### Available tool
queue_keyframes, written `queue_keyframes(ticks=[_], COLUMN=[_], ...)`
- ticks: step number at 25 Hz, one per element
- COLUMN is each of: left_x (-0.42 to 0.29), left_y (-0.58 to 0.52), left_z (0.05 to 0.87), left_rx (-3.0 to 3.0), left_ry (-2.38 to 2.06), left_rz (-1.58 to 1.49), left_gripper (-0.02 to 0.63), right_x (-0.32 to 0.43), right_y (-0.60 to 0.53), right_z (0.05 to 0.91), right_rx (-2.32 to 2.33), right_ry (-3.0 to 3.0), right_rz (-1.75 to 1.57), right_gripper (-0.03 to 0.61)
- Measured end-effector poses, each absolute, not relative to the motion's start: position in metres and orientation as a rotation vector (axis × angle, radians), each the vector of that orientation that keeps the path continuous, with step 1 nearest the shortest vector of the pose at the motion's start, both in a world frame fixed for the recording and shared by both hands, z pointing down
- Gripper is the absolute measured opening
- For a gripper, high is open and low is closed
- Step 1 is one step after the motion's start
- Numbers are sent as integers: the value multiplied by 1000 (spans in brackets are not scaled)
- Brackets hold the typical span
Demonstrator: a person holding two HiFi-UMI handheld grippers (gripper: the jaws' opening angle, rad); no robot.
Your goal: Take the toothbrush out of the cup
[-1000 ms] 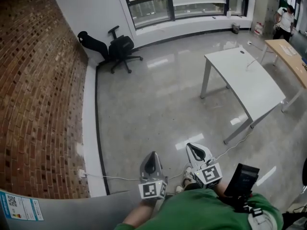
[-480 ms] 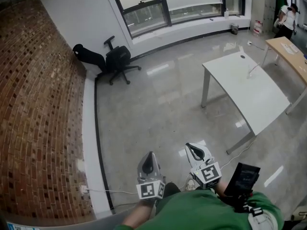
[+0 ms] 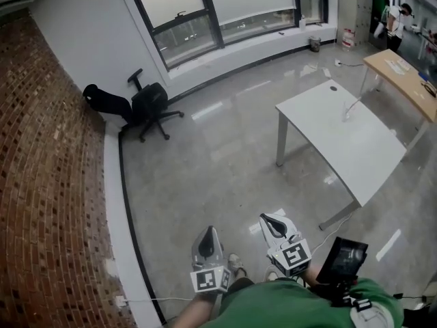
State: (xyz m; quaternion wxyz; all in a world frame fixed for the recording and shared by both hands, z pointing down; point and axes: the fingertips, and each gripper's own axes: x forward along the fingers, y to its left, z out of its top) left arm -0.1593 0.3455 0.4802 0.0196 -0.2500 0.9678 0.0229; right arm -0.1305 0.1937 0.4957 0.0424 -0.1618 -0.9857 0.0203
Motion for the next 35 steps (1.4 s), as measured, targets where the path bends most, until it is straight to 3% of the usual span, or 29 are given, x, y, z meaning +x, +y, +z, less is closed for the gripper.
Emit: queue_keyframes(ticks=[18,35], left_x=[-336,-435], left_y=[395,276], left_z=[480,484], left_rx=[-1009,-1443], left_ry=[2949,2783], left_rz=[133,141], left_gripper=[6,6], right_x=[-294,-366], right_y=[261,165], right_z=[487,493], right_rx=[-299,94], right_ry=[-3015,-3049], right_rz=[61,94], right_gripper=[3,3])
